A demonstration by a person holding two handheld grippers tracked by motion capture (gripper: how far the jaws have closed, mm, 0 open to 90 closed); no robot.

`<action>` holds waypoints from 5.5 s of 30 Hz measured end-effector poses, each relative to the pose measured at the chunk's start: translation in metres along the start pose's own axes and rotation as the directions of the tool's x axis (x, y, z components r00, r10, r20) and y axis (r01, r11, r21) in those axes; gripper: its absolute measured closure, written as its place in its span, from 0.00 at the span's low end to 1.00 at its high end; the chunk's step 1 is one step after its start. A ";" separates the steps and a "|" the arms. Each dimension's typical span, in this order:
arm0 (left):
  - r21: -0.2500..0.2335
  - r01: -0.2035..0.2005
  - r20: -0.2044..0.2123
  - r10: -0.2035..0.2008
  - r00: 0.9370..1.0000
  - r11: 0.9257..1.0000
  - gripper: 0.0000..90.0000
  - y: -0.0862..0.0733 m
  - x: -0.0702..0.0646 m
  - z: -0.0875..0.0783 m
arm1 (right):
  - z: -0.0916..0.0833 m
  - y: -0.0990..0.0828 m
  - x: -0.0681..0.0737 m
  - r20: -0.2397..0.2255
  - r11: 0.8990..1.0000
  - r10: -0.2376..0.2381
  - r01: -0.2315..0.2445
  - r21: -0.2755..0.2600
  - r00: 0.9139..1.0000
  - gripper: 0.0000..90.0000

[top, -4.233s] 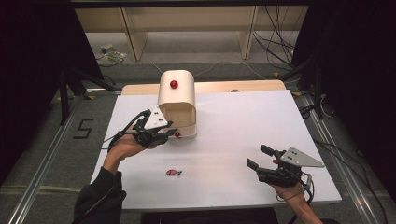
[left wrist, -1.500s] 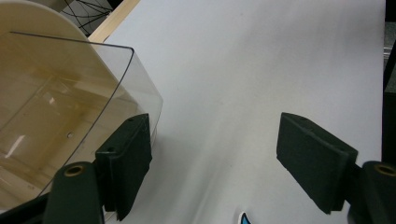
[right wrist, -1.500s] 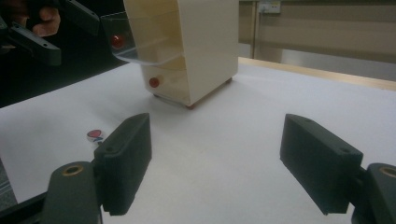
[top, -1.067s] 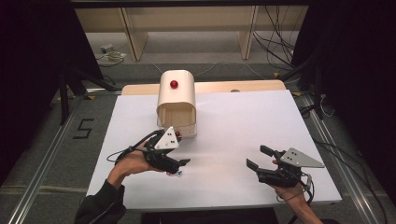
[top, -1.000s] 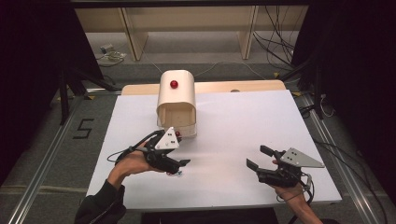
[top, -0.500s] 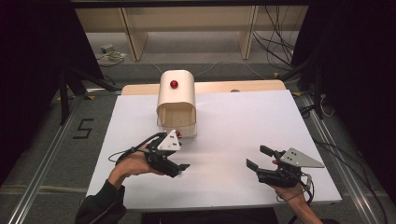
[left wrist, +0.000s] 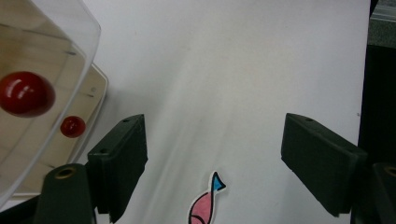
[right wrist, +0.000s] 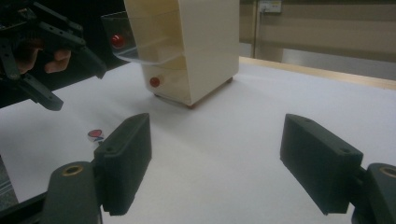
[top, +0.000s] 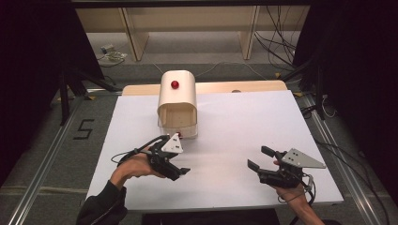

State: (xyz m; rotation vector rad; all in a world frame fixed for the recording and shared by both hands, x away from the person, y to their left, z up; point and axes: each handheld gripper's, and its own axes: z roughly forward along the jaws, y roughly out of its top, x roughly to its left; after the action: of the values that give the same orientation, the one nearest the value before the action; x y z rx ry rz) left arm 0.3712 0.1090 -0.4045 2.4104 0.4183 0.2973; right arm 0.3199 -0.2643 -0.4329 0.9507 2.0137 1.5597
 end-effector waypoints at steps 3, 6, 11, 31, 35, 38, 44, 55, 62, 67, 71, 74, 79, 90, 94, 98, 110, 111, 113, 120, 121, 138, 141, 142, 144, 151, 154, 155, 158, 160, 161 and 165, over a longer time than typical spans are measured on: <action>0.021 -0.005 0.007 0.005 1.000 1.000 0.25 -0.002 0.001 0.003 | 0.000 0.000 0.000 0.000 1.000 0.001 -0.001 0.003 1.000 0.29; 0.045 -0.010 0.011 0.009 1.000 0.999 0.25 -0.004 0.001 0.007 | 0.000 0.000 -0.001 -0.001 1.000 0.002 -0.002 0.001 1.000 0.29; 0.062 -0.004 0.011 0.003 1.000 0.998 0.25 -0.008 0.002 0.011 | 0.001 0.000 -0.001 -0.002 1.000 0.001 -0.001 0.001 1.000 0.29; 0.146 0.001 -0.001 -0.001 1.000 0.989 0.25 -0.021 0.005 0.031 | 0.001 -0.001 -0.001 -0.004 1.000 0.000 0.000 0.003 1.000 0.29; 0.146 0.003 0.001 -0.003 1.000 0.989 0.25 -0.022 0.004 0.033 | 0.001 0.000 0.000 -0.003 1.000 0.000 0.000 0.003 1.000 0.29; 0.166 -0.018 0.005 0.017 1.000 0.986 0.25 -0.022 0.005 0.033 | 0.000 0.000 0.000 -0.003 1.000 -0.003 0.003 0.003 1.000 0.29; 0.185 -0.023 0.013 0.021 1.000 0.982 0.26 -0.025 0.003 0.038 | 0.000 0.000 0.001 -0.004 1.000 -0.003 0.003 0.004 1.000 0.29; 0.217 -0.037 0.011 0.036 0.999 0.975 0.28 -0.030 0.003 0.043 | 0.000 0.000 0.001 -0.002 1.000 -0.005 0.005 0.004 1.000 0.29; 0.224 -0.053 0.017 0.051 0.999 0.973 0.33 -0.031 0.001 0.046 | 0.000 0.000 0.001 -0.003 1.000 -0.006 0.006 0.005 1.000 0.29; 0.229 -0.062 0.014 0.060 0.998 0.972 0.38 -0.032 -0.001 0.048 | 0.000 0.000 0.001 -0.004 1.000 -0.006 0.006 0.005 1.000 0.29; 0.235 -0.065 0.019 0.062 0.998 0.970 0.41 -0.034 -0.001 0.050 | 0.000 0.000 0.001 -0.004 1.000 -0.007 0.007 0.006 1.000 0.29; 0.237 -0.062 0.019 0.059 0.998 0.969 0.43 -0.035 -0.001 0.050 | 0.000 0.000 0.001 -0.004 1.000 -0.006 0.006 0.005 1.000 0.29; 0.236 -0.064 0.017 0.061 0.998 0.970 0.48 -0.036 -0.002 0.052 | 0.000 0.000 0.001 -0.005 1.000 -0.007 0.007 0.006 1.000 0.29; 0.243 -0.066 0.022 0.063 0.998 0.968 0.52 -0.036 -0.002 0.054 | 0.000 0.000 0.001 -0.005 1.000 -0.004 0.004 0.007 1.000 0.29; 0.248 -0.052 0.025 0.048 0.999 0.967 0.54 -0.036 -0.001 0.054 | 0.000 0.000 0.001 -0.005 1.000 -0.004 0.004 0.007 1.000 0.29; 0.234 -0.029 0.021 0.025 0.999 0.972 0.54 -0.036 0.000 0.055 | 0.000 0.000 0.001 -0.005 1.000 -0.005 0.005 0.007 1.000 0.29; 0.242 -0.015 0.057 0.001 0.998 0.970 0.65 -0.037 0.003 0.055 | 0.001 0.000 0.001 -0.007 1.000 -0.005 0.005 0.009 1.000 0.29; 0.242 -0.015 0.057 0.001 0.998 0.970 0.66 -0.037 0.003 0.055 | 0.001 0.000 0.001 -0.007 1.000 -0.005 0.005 0.009 1.000 0.29; 0.243 -0.015 0.064 -0.001 0.998 0.970 0.66 -0.037 0.003 0.055 | 0.001 0.000 0.001 -0.007 1.000 -0.007 0.007 0.009 1.000 0.29; 0.244 -0.014 0.076 -0.004 0.997 0.970 0.71 -0.036 0.003 0.055 | 0.001 0.000 0.001 -0.006 1.000 -0.008 0.008 0.008 1.000 0.29; 0.244 -0.015 0.076 -0.004 0.997 0.970 0.72 -0.036 0.002 0.055 | 0.001 0.000 0.001 -0.007 1.000 -0.007 0.007 0.009 1.000 0.29; 0.246 -0.044 0.088 0.022 0.996 0.968 0.82 -0.035 -0.001 0.055 | 0.000 0.000 0.001 -0.006 1.000 -0.008 0.008 0.007 1.000 0.29; 0.243 -0.044 0.087 0.024 0.996 0.969 0.82 -0.035 -0.002 0.055 | 0.000 0.000 0.001 -0.007 1.000 -0.008 0.008 0.006 1.000 0.29; 0.241 -0.044 0.088 0.024 0.996 0.970 0.82 -0.035 -0.002 0.055 | 0.001 0.000 0.001 -0.006 1.000 -0.009 0.009 0.006 1.000 0.29; 0.240 -0.043 0.086 0.023 0.996 0.970 0.82 -0.035 -0.002 0.054 | 0.000 0.000 0.001 -0.006 1.000 -0.009 0.009 0.006 1.000 0.29; 0.231 -0.052 0.073 0.036 0.997 0.972 0.82 -0.034 0.000 0.052 | 0.000 0.000 0.001 -0.004 1.000 -0.008 0.008 0.007 1.000 0.29; 0.212 -0.039 0.077 0.023 0.997 0.977 0.82 -0.033 0.000 0.049 | 0.000 0.000 0.001 -0.004 1.000 -0.007 0.007 0.007 1.000 0.29; 0.204 -0.038 0.073 0.024 0.997 0.978 0.82 -0.033 0.001 0.047 | 0.000 0.000 0.001 -0.004 1.000 -0.008 0.008 0.006 1.000 0.29; 0.195 -0.031 0.080 0.016 0.997 0.980 0.82 -0.032 0.001 0.046 | 0.000 0.000 0.001 -0.004 1.000 -0.007 0.007 0.007 1.000 0.29; 0.173 -0.019 0.085 0.005 0.996 0.985 0.82 -0.031 0.002 0.043 | 0.000 0.000 0.001 -0.004 1.000 -0.007 0.007 0.007 1.000 0.29; 0.173 -0.019 0.085 0.005 0.996 0.985 0.82 -0.031 0.002 0.043 | 0.000 0.000 0.001 -0.003 1.000 -0.006 0.006 0.007 1.000 0.29; 0.119 0.000 0.083 -0.010 0.996 0.993 0.82 -0.027 0.004 0.035 | 0.000 0.000 0.001 -0.003 1.000 -0.005 0.005 0.007 1.000 0.29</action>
State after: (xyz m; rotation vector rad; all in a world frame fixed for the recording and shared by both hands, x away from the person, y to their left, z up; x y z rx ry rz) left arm 0.3796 0.1099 -0.4484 2.5278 0.4148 0.1725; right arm 0.3196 -0.2636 -0.4329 0.9455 2.0228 1.5533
